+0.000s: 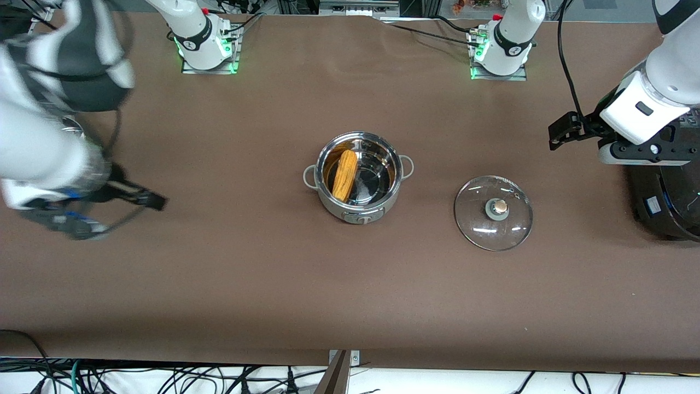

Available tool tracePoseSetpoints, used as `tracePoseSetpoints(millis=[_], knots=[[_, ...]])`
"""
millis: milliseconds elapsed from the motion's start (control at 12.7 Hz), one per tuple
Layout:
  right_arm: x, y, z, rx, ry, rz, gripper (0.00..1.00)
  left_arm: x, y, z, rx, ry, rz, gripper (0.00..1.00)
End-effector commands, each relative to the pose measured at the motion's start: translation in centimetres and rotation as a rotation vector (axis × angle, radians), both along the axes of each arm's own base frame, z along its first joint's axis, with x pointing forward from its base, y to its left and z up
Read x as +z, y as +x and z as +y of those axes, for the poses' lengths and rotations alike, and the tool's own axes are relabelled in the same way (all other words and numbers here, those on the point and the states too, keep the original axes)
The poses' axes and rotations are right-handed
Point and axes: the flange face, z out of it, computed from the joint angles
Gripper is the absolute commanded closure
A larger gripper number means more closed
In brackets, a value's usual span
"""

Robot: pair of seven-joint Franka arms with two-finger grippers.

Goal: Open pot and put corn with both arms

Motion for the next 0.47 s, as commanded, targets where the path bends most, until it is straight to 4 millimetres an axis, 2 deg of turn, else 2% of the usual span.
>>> tracePoseSetpoints(millis=[0, 79, 157, 315, 393], knots=[[4.2, -4.7, -7.6, -0.095, 0.113, -0.058, 0.00, 0.5, 0.1, 0.2, -0.024, -0.007, 0.004, 0.00], [5.3, -6.0, -9.3, -0.045, 0.104, -0.074, 0.00, 0.5, 0.1, 0.2, -0.024, -0.007, 0.004, 0.00], [5.1, -6.5, -9.9, 0.037, 0.087, -0.064, 0.00, 0.5, 0.1, 0.2, -0.024, -0.007, 0.006, 0.00], [5.0, -7.5, -13.2, 0.249, 0.013, -0.027, 0.00, 0.6, 0.1, 0.3, -0.023, -0.007, 0.004, 0.00], [4.9, -7.6, -13.5, 0.288, 0.012, -0.016, 0.00, 0.5, 0.1, 0.2, -0.024, -0.007, 0.006, 0.00]])
